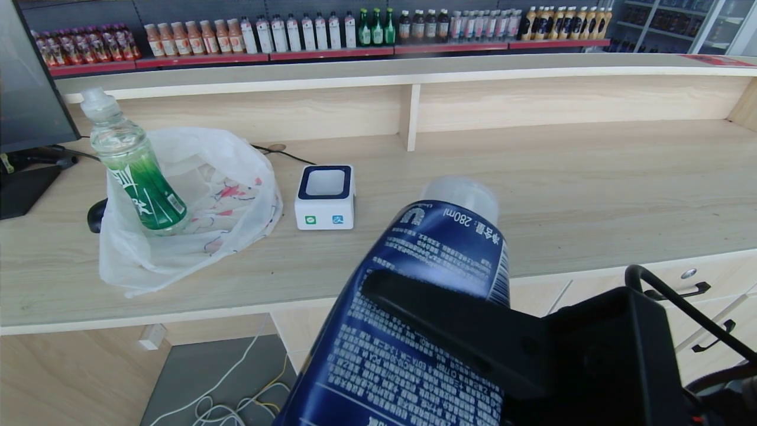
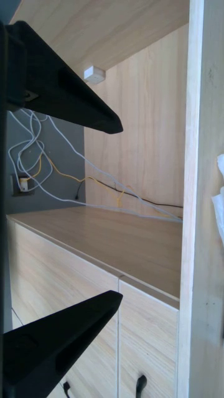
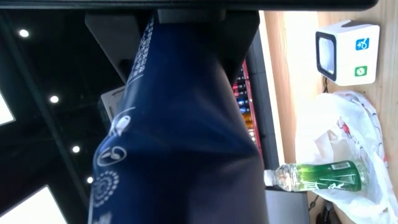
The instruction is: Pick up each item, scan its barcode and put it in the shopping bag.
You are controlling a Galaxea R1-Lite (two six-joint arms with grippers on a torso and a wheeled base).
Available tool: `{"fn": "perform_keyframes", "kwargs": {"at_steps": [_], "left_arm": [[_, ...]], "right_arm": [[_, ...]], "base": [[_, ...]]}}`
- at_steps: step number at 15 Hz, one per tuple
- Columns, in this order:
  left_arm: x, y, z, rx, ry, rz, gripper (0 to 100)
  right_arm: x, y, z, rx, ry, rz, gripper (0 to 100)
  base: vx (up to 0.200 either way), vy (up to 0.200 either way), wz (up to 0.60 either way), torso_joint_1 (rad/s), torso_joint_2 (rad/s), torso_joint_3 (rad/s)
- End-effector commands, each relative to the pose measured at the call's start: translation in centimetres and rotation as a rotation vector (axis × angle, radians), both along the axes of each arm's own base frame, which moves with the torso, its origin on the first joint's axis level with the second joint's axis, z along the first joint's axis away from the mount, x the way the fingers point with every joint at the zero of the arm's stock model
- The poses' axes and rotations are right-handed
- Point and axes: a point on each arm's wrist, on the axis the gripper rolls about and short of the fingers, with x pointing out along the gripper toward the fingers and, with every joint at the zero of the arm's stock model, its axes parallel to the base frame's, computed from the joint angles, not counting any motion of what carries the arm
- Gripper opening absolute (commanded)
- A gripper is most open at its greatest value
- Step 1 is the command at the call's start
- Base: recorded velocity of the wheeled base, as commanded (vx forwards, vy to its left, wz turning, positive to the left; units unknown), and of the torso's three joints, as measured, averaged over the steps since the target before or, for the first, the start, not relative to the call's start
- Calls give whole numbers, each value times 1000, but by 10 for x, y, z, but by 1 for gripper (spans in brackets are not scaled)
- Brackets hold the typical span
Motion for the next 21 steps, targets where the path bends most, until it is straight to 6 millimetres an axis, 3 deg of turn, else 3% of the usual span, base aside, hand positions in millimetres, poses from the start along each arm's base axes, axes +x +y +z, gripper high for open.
{"fn": "perform_keyframes", "kwargs": {"at_steps": [1, 7, 14, 17, 21], "left_arm": [[0, 0, 0, 0, 0, 0, 100], [0, 0, 0, 0, 0, 0, 100], [0, 0, 0, 0, 0, 0, 100], [0, 0, 0, 0, 0, 0, 100], [0, 0, 0, 0, 0, 0, 100]], "right_arm": [[0, 0, 0, 0, 0, 1, 0], [1, 1, -2, 3, 37, 16, 0], [6, 29, -28, 75, 571, 233, 0], [4, 30, -32, 138, 769, 284, 0], [6, 32, -29, 198, 865, 316, 0]], "base": [[0, 0, 0, 0, 0, 0], [0, 0, 0, 0, 0, 0], [0, 0, 0, 0, 0, 0], [0, 0, 0, 0, 0, 0], [0, 0, 0, 0, 0, 0]]}}
